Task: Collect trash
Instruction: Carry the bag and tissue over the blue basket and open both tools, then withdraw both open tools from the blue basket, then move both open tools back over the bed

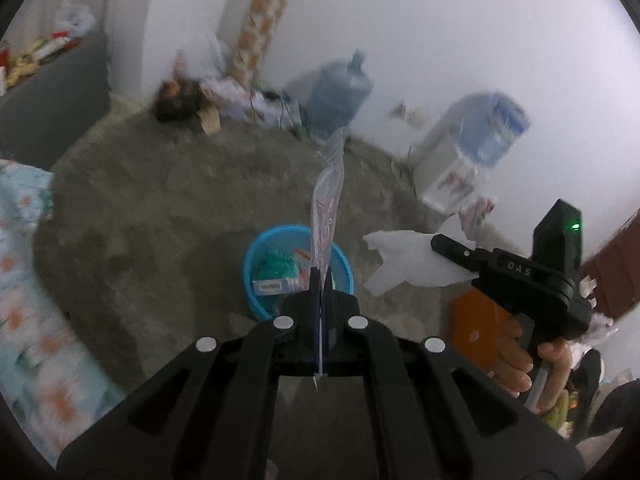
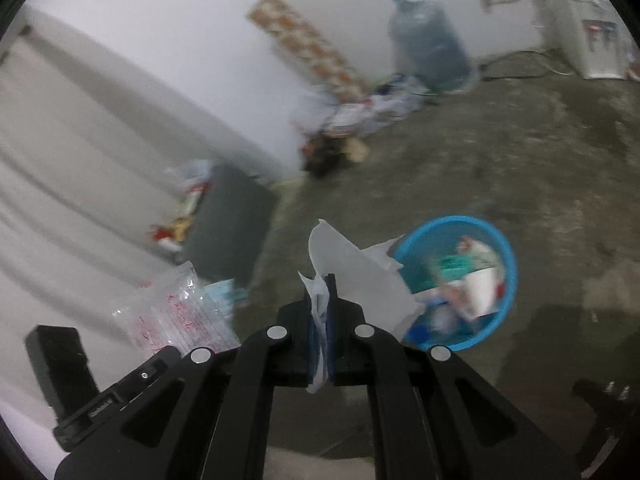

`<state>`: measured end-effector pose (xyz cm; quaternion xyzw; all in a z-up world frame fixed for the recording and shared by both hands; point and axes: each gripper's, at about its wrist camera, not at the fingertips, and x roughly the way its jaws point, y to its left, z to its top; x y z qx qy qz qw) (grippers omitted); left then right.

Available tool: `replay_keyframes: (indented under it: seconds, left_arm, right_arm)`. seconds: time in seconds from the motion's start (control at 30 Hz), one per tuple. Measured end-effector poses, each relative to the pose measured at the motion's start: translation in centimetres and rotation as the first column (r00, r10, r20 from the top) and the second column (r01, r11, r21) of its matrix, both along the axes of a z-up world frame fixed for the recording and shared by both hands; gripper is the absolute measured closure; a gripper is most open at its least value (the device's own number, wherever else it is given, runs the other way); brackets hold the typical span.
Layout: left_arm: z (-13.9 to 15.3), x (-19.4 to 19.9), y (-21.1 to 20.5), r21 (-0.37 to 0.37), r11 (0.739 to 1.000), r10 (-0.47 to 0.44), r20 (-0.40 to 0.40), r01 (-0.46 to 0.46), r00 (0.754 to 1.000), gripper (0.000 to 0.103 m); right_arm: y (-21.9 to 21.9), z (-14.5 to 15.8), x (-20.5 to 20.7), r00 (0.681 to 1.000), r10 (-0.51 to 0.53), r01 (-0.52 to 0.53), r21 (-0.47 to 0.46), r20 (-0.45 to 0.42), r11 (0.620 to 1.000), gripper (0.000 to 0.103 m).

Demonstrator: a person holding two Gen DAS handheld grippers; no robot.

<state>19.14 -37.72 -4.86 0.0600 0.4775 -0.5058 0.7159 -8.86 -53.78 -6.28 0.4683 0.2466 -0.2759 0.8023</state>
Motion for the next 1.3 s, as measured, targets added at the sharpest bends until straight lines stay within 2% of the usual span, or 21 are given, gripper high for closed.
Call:
replay_keyframes:
  seconds: [0.1,0.23,0.4,0.43,0.47,0.53,0.63,0.73,0.8,1.0,1.1,1.2,1.3]
  left_arm:
    - [-3.5,1.0,-4.8,0.064,0.997,-0.042,-0.028,0.043,0.999,0.103]
    - [-7.1,1.7,-9.1,0.135,0.987,-0.085,-0.029,0.088,0.996,0.103]
    - [-10.5,1.8,-14.4,0.212,0.968,-0.142,0.029,0.133,0.989,0.103]
    - [-11.3,1.8,-15.4,0.234,0.961,-0.156,0.029,0.146,0.987,0.099]
    - [-12.0,1.9,-16.1,0.255,0.956,-0.159,0.03,0.147,0.987,0.083]
    - [-12.8,2.2,-16.7,0.253,0.957,-0.151,0.022,0.141,0.988,0.058]
    - [-12.8,2.0,-16.3,0.239,0.96,-0.152,0.005,0.146,0.988,0.058]
    - [-11.2,1.9,-15.1,0.191,0.972,-0.136,-0.01,0.136,0.991,0.056]
    - [-9.8,1.8,-14.5,0.166,0.978,-0.128,-0.001,0.127,0.992,0.054]
    - [-3.4,0.7,-10.7,0.09,0.989,-0.125,0.077,0.118,0.989,0.044]
    - [0.7,0.0,-7.3,0.049,0.994,-0.106,0.112,0.101,0.988,0.033]
    - [4.6,-0.7,-2.5,0.007,0.999,-0.049,0.148,0.048,0.988,0.028]
    - [8.4,-1.5,4.3,-0.045,0.999,0.034,0.172,-0.027,0.984,0.023]
  right_arm:
    - [-2.2,-3.0,0.5,0.995,-0.044,0.042,-0.016,-0.089,0.999,0.098]
    - [-4.8,-6.6,1.3,0.983,-0.068,0.067,-0.012,-0.168,0.998,0.098]
    - [-7.3,-10.1,2.5,0.962,-0.072,0.065,-0.033,-0.263,0.997,0.097]
    - [-7.9,-11.1,3.1,0.952,-0.063,0.059,-0.024,-0.299,0.998,0.097]
    - [-8.3,-12.2,3.7,0.947,-0.046,0.046,-0.005,-0.317,0.999,0.096]
    - [-8.8,-13.9,4.3,0.938,-0.027,0.038,0.023,-0.345,0.999,0.068]
    - [-8.8,-15.6,4.5,0.937,-0.022,0.041,0.048,-0.349,0.998,0.064]
    - [-8.3,-15.5,3.9,0.948,-0.046,0.067,0.057,-0.314,0.996,0.057]
    - [-8.1,-15.0,3.5,0.957,-0.059,0.077,0.054,-0.285,0.996,0.056]
    - [-6.3,-11.7,2.8,0.97,-0.095,0.103,0.028,-0.225,0.994,0.055]
    - [-3.9,-8.5,3.0,0.98,-0.09,0.087,-0.021,-0.178,0.996,0.053]
    - [-0.1,-4.0,3.8,0.991,-0.055,0.041,-0.107,-0.125,0.993,0.041]
    - [4.0,-0.2,4.7,0.997,0.001,-0.016,-0.19,-0.078,0.982,0.03]
